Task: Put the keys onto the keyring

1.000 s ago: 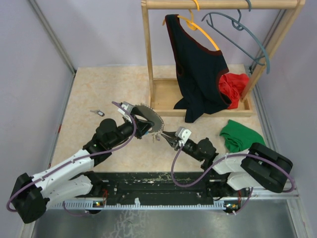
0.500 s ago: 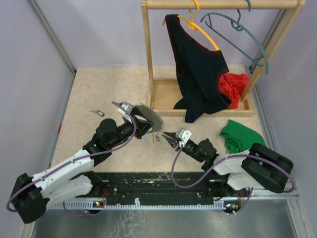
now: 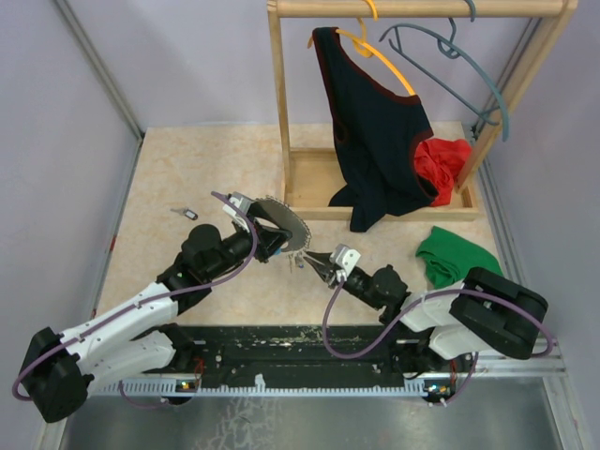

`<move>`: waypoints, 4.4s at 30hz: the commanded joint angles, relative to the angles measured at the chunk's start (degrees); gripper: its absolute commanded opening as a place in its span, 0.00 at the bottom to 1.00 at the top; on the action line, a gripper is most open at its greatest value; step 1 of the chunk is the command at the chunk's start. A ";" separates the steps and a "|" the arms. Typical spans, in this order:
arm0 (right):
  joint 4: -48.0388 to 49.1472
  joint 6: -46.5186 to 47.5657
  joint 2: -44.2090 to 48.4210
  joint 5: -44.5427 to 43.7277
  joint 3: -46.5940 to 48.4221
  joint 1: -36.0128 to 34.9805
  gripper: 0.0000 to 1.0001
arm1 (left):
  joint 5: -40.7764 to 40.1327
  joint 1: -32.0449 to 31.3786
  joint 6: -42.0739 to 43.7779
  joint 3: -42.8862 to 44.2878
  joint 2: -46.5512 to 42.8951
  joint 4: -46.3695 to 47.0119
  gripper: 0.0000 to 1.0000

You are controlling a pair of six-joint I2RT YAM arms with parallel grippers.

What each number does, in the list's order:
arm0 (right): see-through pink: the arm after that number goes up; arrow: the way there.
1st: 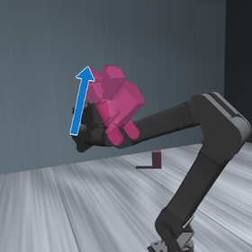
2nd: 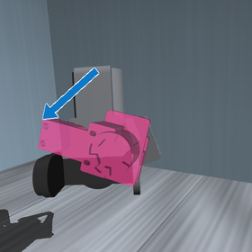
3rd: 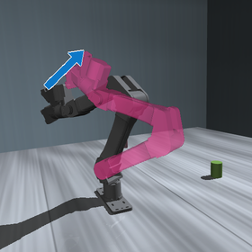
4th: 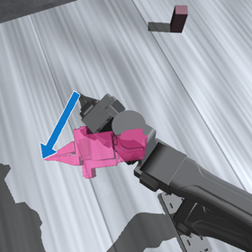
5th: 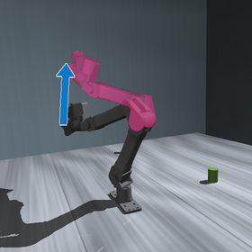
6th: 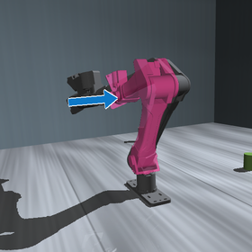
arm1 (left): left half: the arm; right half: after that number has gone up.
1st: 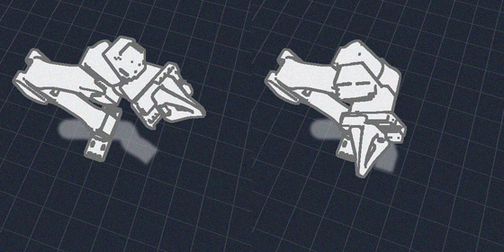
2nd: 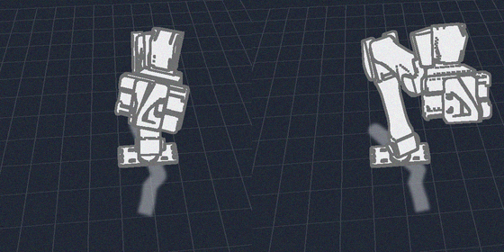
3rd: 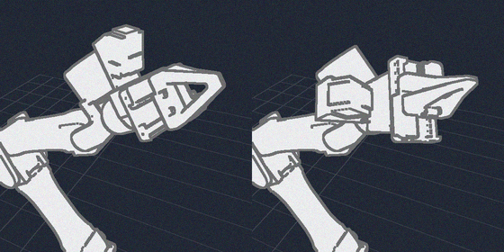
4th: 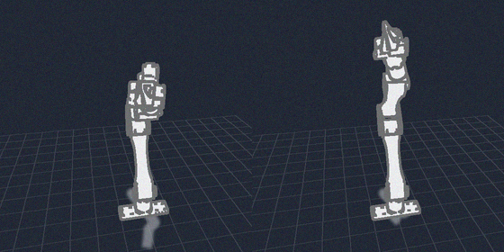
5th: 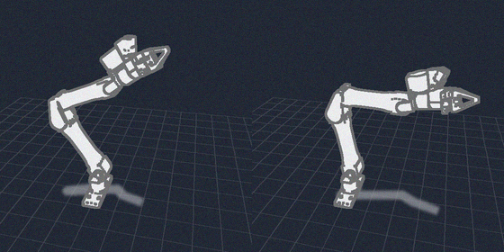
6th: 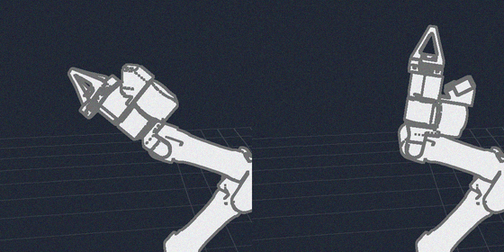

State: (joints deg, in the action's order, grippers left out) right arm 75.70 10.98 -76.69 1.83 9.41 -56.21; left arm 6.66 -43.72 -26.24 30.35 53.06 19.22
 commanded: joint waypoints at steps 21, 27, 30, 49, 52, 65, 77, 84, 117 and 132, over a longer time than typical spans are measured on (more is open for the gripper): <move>6.71 0.71 -1.73 -2.57 1.58 -3.22 0.17 | 0.96 0.27 -2.38 -0.42 -0.15 5.18 0.00; 7.16 0.86 -2.13 -3.70 2.09 -3.63 0.17 | 0.73 0.27 -2.70 -0.51 -0.21 5.39 0.00; 8.92 1.01 -2.49 -5.80 1.65 -3.88 0.17 | 0.65 0.22 -2.68 -0.64 -0.23 5.39 0.00; 10.22 1.41 -4.24 -6.52 2.61 -4.15 0.21 | 0.93 0.19 -3.03 -0.73 0.42 5.56 0.00; 11.27 1.41 -4.57 -7.54 2.37 -4.26 0.20 | 0.90 0.15 -3.12 -0.82 0.29 5.56 0.00; 10.10 1.73 -2.67 -7.35 1.10 -4.75 0.00 | -1.88 0.13 -3.49 -1.14 -0.28 3.94 0.02; 2.28 0.92 3.80 -5.24 0.55 -4.84 0.00 | -8.75 0.22 -8.37 -4.75 -0.86 2.63 0.24; -5.33 1.43 7.28 -5.43 2.04 -4.79 0.00 | -7.84 0.31 -10.35 -6.75 -0.47 2.09 0.50; -48.09 4.81 13.63 30.49 21.97 13.52 0.00 | 16.95 4.54 22.74 -12.88 -2.74 18.32 0.66; -58.92 10.68 8.08 41.36 32.29 15.06 0.00 | 26.75 6.86 35.48 -9.32 3.33 20.46 0.46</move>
State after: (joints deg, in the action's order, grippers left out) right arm 16.67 19.42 -67.94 38.70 37.67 -41.82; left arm 29.10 -37.45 5.43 18.37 55.27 37.60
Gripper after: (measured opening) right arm 0.008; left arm 0.478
